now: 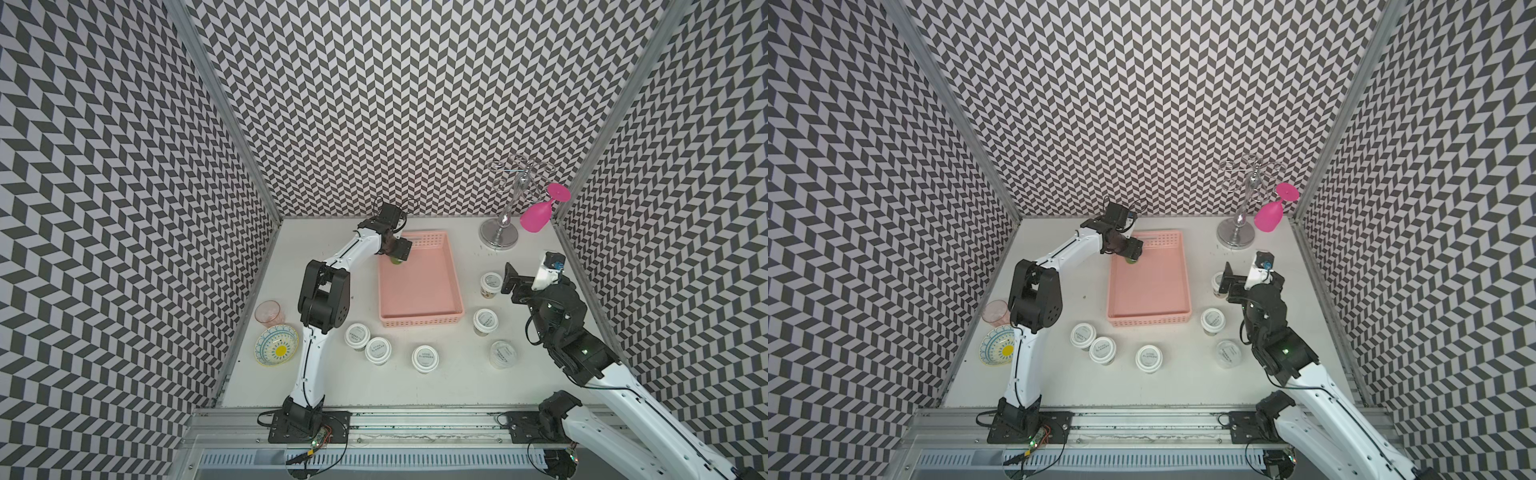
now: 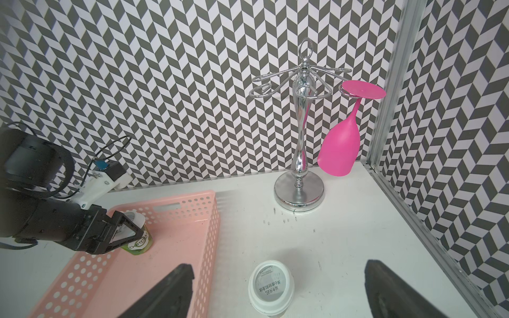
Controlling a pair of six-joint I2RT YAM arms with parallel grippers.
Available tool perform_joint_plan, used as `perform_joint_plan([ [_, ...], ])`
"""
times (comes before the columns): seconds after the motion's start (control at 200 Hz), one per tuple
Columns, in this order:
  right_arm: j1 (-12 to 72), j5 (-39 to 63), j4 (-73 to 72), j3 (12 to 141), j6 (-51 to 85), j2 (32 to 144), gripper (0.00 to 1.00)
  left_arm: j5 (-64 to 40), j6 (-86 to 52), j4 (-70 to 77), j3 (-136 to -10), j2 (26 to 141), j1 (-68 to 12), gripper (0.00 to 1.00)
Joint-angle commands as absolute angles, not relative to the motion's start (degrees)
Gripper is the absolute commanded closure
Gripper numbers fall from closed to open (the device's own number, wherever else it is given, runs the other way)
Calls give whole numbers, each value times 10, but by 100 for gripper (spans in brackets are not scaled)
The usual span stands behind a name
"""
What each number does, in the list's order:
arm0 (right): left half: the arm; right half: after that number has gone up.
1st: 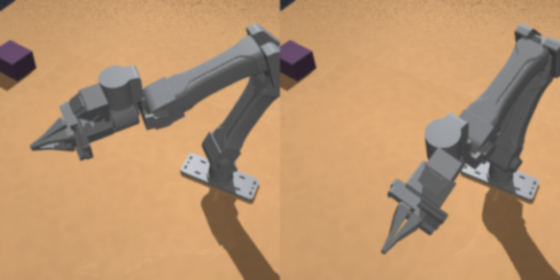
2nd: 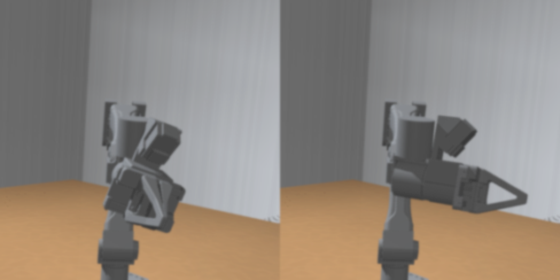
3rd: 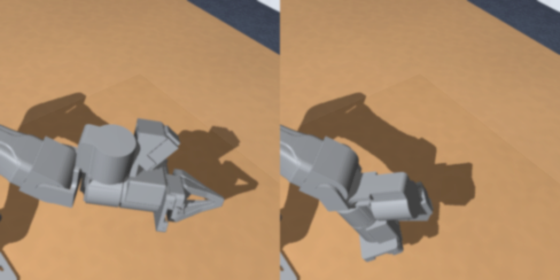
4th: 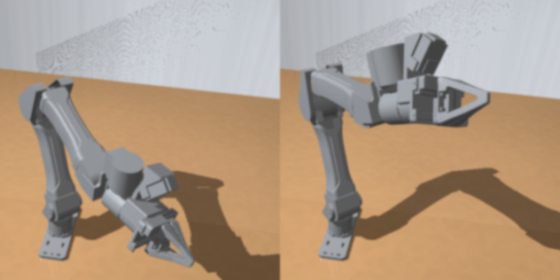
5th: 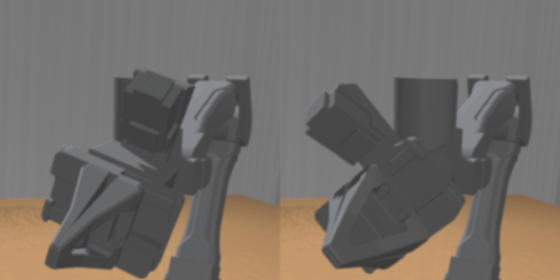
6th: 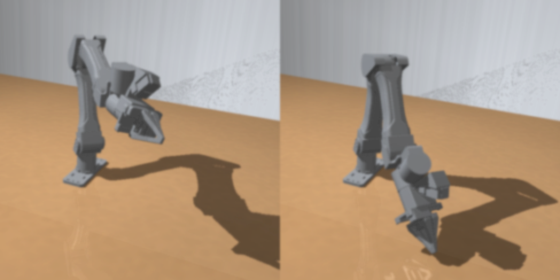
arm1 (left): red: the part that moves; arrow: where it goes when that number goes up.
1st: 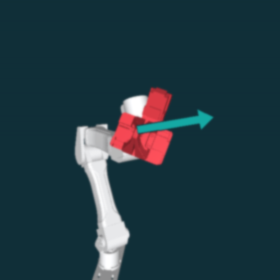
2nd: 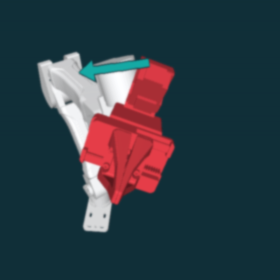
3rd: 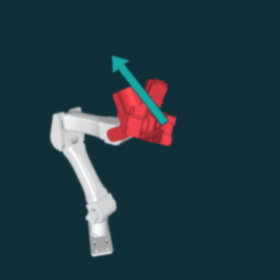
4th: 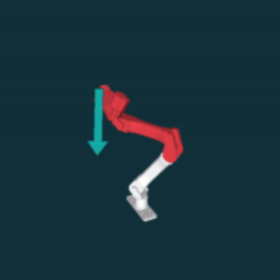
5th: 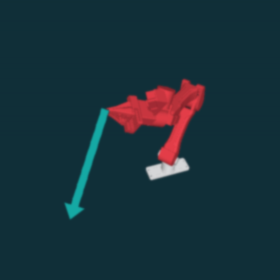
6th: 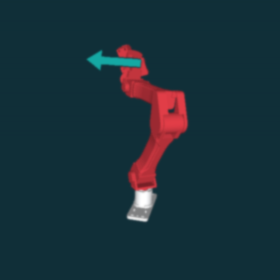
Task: Put the yogurt in the basket
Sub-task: Place the yogurt in the basket.
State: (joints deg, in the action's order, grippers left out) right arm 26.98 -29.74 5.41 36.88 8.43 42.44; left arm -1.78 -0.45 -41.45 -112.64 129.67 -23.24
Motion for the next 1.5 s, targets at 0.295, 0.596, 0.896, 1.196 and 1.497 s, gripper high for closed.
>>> perform_joint_plan([
  [0.295,264,-285,27,365,91,424,0,2,8,-411,-1110,1275,-235,16],
  [0.596,264,-287,26,365,92,421,0,4,9,-412,-1112,1274,-238,13],
  [0.896,263,-291,23,364,89,421,0,10,9,-415,-1124,1248,-239,7],
  [1.196,262,-293,25,364,88,427,0,21,13,-409,-1118,1193,-241,1],
  [1.497,260,-290,30,367,92,439,1,32,16,-376,-1042,1106,-241,0],
])
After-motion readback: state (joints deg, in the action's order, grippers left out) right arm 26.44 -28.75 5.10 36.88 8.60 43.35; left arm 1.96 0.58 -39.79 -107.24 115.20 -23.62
